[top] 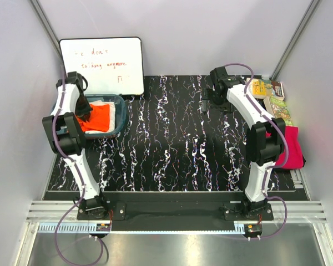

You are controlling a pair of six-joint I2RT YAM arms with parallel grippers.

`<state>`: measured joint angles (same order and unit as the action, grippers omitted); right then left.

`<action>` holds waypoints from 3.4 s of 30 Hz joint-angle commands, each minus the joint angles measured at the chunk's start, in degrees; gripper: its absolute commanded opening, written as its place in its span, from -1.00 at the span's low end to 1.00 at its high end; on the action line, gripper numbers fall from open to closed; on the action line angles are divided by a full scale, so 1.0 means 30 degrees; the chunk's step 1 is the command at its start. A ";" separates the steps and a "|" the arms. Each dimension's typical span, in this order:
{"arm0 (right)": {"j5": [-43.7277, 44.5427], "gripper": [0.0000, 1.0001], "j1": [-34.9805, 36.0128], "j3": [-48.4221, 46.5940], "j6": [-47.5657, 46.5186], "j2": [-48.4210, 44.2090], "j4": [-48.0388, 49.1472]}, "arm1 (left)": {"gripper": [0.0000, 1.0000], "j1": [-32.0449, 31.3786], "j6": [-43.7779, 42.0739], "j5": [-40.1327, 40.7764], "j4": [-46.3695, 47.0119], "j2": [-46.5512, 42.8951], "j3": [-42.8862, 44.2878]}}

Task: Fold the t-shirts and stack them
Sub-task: Grab crumpled tshirt from bin with the left arm, then move the tshirt to the center of the board, then flatten out the tshirt

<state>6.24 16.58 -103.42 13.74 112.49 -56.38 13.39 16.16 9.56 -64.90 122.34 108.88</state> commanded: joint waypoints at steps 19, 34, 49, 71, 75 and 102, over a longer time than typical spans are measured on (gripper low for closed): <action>-0.0262 0.99 -0.1273 -0.2471 0.1717 0.0737 0.0102 | -1.00 -0.8441 0.0941 -0.8719 0.6195 -0.7302 0.1229; -0.0439 1.00 -0.3270 -0.1534 0.1661 -0.0171 0.0161 | 0.98 -1.2724 -0.0608 -1.3619 0.5564 -0.5191 -0.0259; -0.4160 0.97 -0.1250 -0.2237 0.0545 0.1526 0.0220 | 0.98 -1.2695 -0.0407 -1.0782 0.5961 -0.3052 -0.0294; -0.4835 0.43 -0.1190 -0.3883 0.1956 0.6247 -0.1361 | 0.98 -1.2343 0.0619 -0.9252 0.5551 0.2199 0.3346; -0.3490 0.43 -0.1190 -0.1626 0.1312 0.4462 -0.1451 | 0.98 -1.2343 0.0472 -0.9223 0.5521 0.2080 0.2906; -0.4338 -1.00 -0.1190 -0.1062 0.1515 0.3287 0.0749 | 0.56 -1.4042 0.1556 -1.2906 0.6049 0.4130 0.5252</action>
<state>-10.37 12.99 -100.64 19.44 125.67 -53.91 -26.28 21.69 -23.14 -48.69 138.65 125.49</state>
